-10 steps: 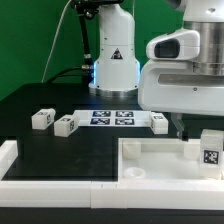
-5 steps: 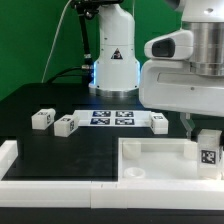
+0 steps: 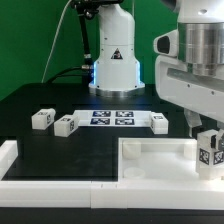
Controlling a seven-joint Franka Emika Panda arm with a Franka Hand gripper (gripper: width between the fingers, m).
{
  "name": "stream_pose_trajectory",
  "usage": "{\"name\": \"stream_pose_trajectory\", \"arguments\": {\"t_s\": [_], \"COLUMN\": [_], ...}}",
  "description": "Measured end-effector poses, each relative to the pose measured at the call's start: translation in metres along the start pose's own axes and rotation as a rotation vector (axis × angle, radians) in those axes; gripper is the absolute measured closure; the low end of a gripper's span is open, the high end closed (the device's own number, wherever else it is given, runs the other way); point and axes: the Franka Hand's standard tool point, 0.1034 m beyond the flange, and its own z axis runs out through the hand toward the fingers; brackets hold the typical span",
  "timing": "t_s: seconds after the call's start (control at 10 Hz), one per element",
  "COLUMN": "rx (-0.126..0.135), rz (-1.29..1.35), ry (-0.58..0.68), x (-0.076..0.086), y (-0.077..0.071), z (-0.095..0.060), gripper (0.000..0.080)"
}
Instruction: Assemble one leg
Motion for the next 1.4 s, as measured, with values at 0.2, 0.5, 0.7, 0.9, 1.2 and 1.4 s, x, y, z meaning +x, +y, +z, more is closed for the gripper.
{"name": "stream_pose_trajectory", "arguments": {"t_s": [0.2,0.5,0.7,0.9,1.2,1.4], "rx": [-0.002,-0.001,-0.002,-0.001,0.001,0.003], "rz": [0.21,0.555,0.695,0.721,0.605,0.439], "ry": [0.0,-0.013,-0.02,-0.042,-0.042,-0.035], "x": [-0.0007,-0.0017,-0.0016,-0.0064,-0.0072,-0.0064], "y": [0.0002,0.0003,0.0003,-0.0013,-0.0013,-0.0017], "z": [0.0,-0.0005,-0.0009,0.0,0.0004,-0.0004], "gripper": [0.0508,0.0508,0.0508,0.043,0.0168,0.0155]}}
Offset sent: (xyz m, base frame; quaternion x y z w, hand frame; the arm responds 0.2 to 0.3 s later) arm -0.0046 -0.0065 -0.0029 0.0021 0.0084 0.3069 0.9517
